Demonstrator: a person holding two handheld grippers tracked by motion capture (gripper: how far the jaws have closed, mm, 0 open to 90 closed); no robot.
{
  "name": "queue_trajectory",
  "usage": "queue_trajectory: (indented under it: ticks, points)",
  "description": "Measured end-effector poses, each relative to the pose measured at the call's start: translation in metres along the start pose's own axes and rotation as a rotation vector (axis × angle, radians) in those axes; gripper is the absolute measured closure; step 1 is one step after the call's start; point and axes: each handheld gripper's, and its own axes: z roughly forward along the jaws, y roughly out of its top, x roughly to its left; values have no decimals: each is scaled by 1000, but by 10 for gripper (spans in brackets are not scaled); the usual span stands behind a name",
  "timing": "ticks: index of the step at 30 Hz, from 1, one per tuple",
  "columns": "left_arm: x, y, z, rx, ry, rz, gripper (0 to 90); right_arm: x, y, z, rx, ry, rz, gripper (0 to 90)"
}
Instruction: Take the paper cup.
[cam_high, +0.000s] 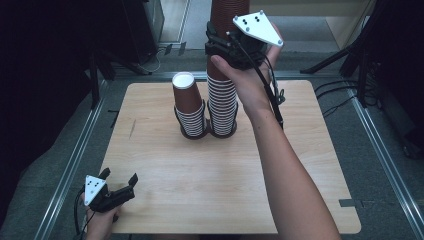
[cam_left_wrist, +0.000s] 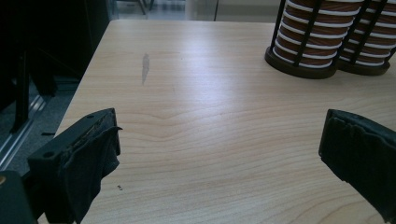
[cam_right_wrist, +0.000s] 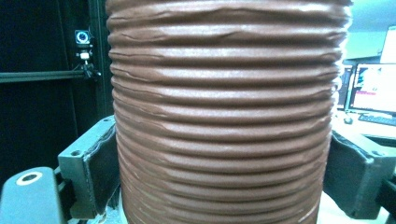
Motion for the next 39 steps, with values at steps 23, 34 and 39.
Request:
queue_trajectory:
  ticks: [23, 34, 39]
  points:
    - [-2, 0, 1, 1, 7, 12, 0, -38, -30, -52, 20, -39, -25, 111]
    - [-3, 0, 1, 3, 13, 18, 0, -48, -57, -78, 49, -79, -47, 111]
    - [-3, 0, 1, 4, 14, 21, 0, -52, -68, -90, 63, -90, -72, 110]
